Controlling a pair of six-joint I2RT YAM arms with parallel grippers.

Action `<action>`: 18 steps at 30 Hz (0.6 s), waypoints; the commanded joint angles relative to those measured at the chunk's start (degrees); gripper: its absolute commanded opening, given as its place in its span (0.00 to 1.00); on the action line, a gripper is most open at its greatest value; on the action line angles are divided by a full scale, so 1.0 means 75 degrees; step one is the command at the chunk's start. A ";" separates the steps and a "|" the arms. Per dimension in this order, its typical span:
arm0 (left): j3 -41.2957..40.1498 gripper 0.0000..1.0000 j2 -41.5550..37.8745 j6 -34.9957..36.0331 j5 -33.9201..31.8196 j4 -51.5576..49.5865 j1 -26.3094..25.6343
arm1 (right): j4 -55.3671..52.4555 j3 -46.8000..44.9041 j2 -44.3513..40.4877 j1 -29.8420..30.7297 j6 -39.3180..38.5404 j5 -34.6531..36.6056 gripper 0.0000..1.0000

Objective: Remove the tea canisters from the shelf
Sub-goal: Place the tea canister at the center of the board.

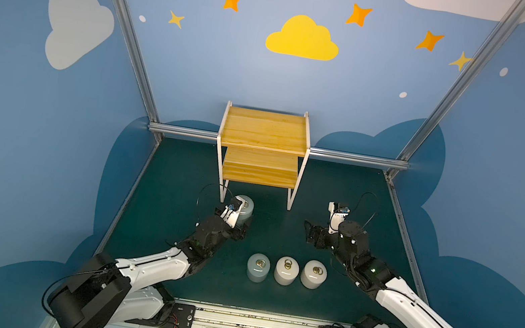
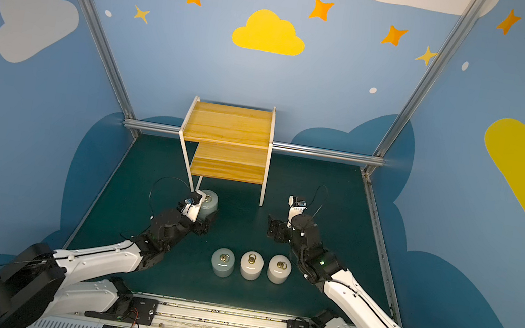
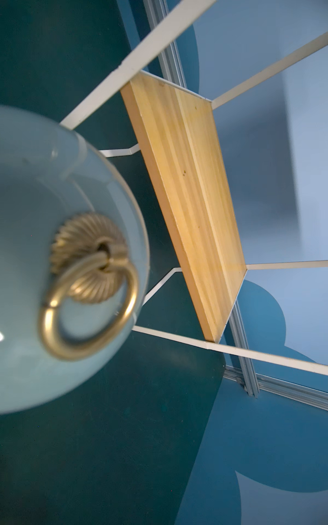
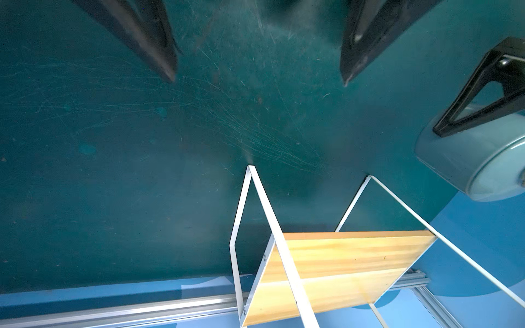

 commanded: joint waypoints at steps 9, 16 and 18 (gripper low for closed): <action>-0.0930 0.56 -0.1056 -0.0821 -0.1692 0.0055 -0.0837 | -0.0221 -0.0066 -0.0277 -0.0033 -0.0083 0.0119 0.91; -0.1203 0.56 -0.1489 -0.1059 -0.1945 -0.0474 -0.1239 | -0.0191 0.0064 -0.0091 -0.0080 -0.0110 0.0148 0.91; -0.1273 0.56 -0.1690 -0.1285 -0.2051 -0.0758 -0.1391 | -0.0150 0.0060 -0.0051 -0.0115 -0.0103 0.0148 0.91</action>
